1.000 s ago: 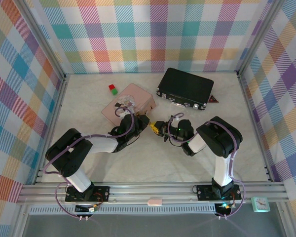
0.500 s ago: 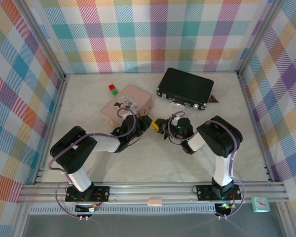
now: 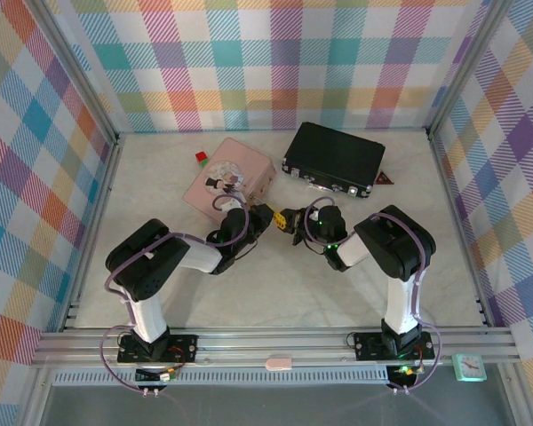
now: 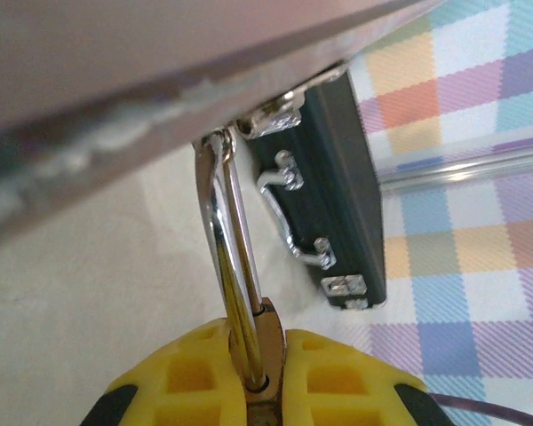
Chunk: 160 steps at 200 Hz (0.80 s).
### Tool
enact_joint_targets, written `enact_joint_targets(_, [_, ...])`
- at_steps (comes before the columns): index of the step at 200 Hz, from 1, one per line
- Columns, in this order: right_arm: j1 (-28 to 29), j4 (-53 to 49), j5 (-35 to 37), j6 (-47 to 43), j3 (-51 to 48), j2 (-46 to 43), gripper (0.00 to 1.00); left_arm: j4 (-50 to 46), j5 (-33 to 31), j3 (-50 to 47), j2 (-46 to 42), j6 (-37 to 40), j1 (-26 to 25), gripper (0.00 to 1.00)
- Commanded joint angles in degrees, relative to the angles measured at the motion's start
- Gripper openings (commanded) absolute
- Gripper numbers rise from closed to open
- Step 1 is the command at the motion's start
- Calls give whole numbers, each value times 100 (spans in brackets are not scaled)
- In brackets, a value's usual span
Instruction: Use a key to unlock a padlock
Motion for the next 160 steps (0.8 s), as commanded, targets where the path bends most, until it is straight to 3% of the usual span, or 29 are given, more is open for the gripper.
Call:
enact_joint_targets(1, [109, 968, 211, 2237, 676, -489, 0, 787, 452, -260, 321, 342, -179, 0])
enact_joint_targets(37, [128, 964, 515, 2742, 880, -649, 0, 1763, 428, -350, 779, 399, -221, 0])
enact_joint_targets(92, [127, 968, 727, 2918, 518, -573, 0, 980, 224, -372, 391, 643, -274, 0])
enact_joint_targets(129, [-70, 959, -46, 1961, 853, -162, 0, 13, 241, -236, 61, 524, -267, 0])
enact_joint_targets(160, [-140, 959, -314, 1019, 676, 220, 17, -641, 146, -287, -333, 535, -251, 0])
